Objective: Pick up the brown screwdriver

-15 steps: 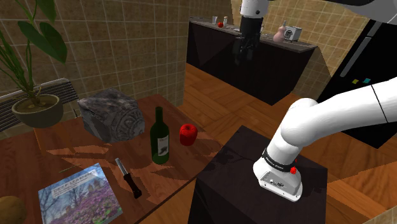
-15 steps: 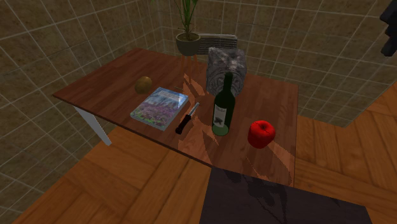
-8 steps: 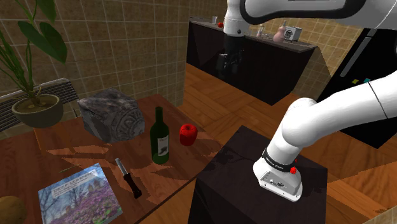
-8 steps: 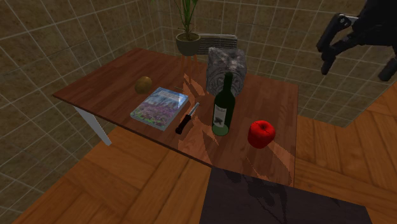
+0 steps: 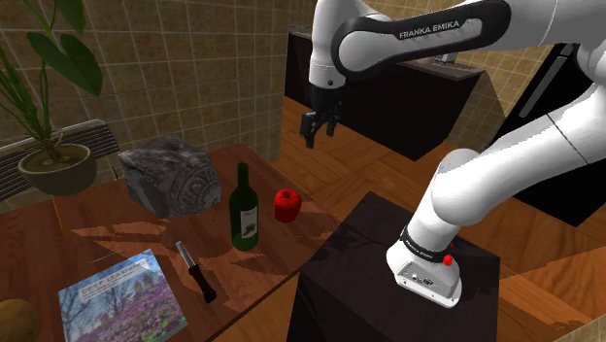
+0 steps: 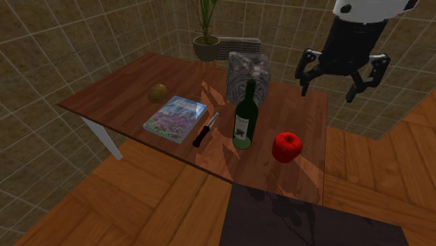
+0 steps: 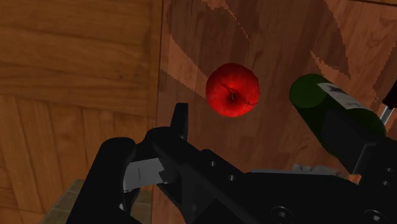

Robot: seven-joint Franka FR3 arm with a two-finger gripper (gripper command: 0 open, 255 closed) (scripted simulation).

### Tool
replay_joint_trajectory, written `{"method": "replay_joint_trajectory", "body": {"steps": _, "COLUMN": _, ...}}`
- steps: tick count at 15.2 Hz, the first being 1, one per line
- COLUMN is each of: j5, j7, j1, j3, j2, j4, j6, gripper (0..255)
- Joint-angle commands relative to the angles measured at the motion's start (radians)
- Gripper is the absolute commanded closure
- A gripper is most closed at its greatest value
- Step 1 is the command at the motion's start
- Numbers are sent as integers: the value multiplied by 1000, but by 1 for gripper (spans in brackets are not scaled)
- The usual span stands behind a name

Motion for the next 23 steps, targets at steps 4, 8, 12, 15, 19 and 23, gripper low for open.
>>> {"method": "replay_joint_trajectory", "body": {"steps": 4, "j5": 25, "j7": 67, "j1": 30, "j3": 67, "j2": 128, "j4": -11, "j6": 150, "gripper": 0}}
{"method": "replay_joint_trajectory", "body": {"steps": 8, "j5": 24, "j7": 122, "j1": 46, "j3": 119, "j2": 252, "j4": 5, "j6": 266, "gripper": 0}}
{"method": "replay_joint_trajectory", "body": {"steps": 12, "j5": -1, "j7": 187, "j1": 57, "j3": 168, "j2": 391, "j4": 42, "j6": 372, "gripper": 0}}
{"method": "replay_joint_trajectory", "body": {"steps": 15, "j5": -40, "j7": 245, "j1": 66, "j3": 199, "j2": 501, "j4": 83, "j6": 442, "gripper": 0}}
{"method": "replay_joint_trajectory", "body": {"steps": 19, "j5": -117, "j7": 333, "j1": 87, "j3": 224, "j2": 654, "j4": 157, "j6": 517, "gripper": 0}}
{"method": "replay_joint_trajectory", "body": {"steps": 23, "j5": -206, "j7": 423, "j1": 129, "j3": 223, "j2": 809, "j4": 251, "j6": 570, "gripper": 0}}
